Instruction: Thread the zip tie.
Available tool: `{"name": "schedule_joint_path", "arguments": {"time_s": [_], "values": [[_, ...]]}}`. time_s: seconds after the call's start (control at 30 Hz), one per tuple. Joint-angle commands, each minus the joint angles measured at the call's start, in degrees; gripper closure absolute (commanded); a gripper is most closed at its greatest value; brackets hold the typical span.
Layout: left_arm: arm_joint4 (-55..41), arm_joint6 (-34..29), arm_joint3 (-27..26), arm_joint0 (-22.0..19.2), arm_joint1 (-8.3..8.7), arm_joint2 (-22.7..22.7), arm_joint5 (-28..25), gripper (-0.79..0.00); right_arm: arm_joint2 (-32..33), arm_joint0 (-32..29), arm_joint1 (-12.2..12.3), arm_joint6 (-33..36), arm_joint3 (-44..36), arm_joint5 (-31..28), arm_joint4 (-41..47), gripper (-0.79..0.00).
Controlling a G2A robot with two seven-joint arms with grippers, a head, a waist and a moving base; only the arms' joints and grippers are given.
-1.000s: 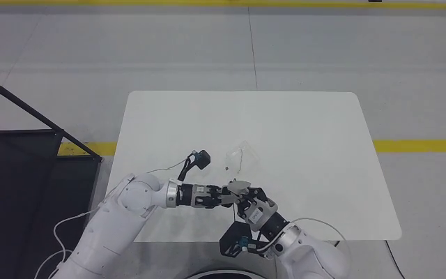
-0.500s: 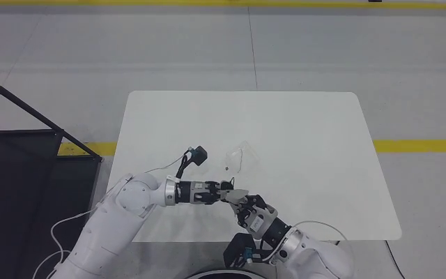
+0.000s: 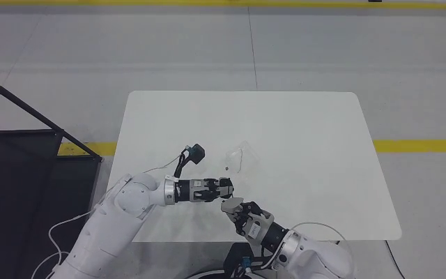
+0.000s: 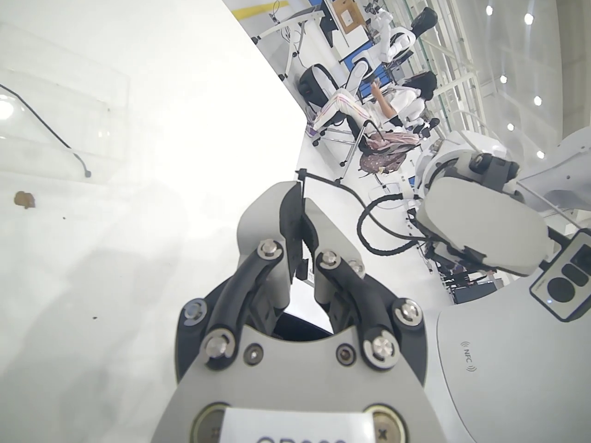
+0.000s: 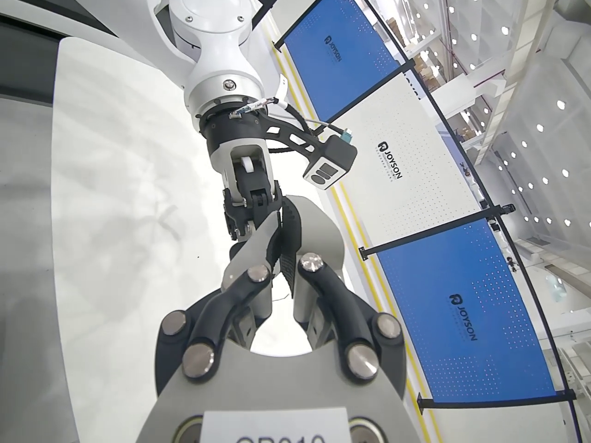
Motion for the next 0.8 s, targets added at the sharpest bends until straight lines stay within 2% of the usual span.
{"name": "schedule_joint_path", "arguments": {"time_s": [0.0,0.43,0.77], "values": [[1.3,1.5,-0.4,0.4,0.02,-0.1,-0.5,0.000,0.0,0.0,0.1,0.0,0.0,-0.1,0.0,0.000],[10.8,9.9,-2.8,3.0,0.23,-1.1,-3.4,0.000,-0.5,0.3,0.5,2.1,0.0,0.7,0.6,0.000],[16.3,15.5,-4.9,4.9,0.32,-1.8,-3.5,0.000,-1.2,0.8,0.8,2.9,0.0,-0.3,0.4,0.000]]}}
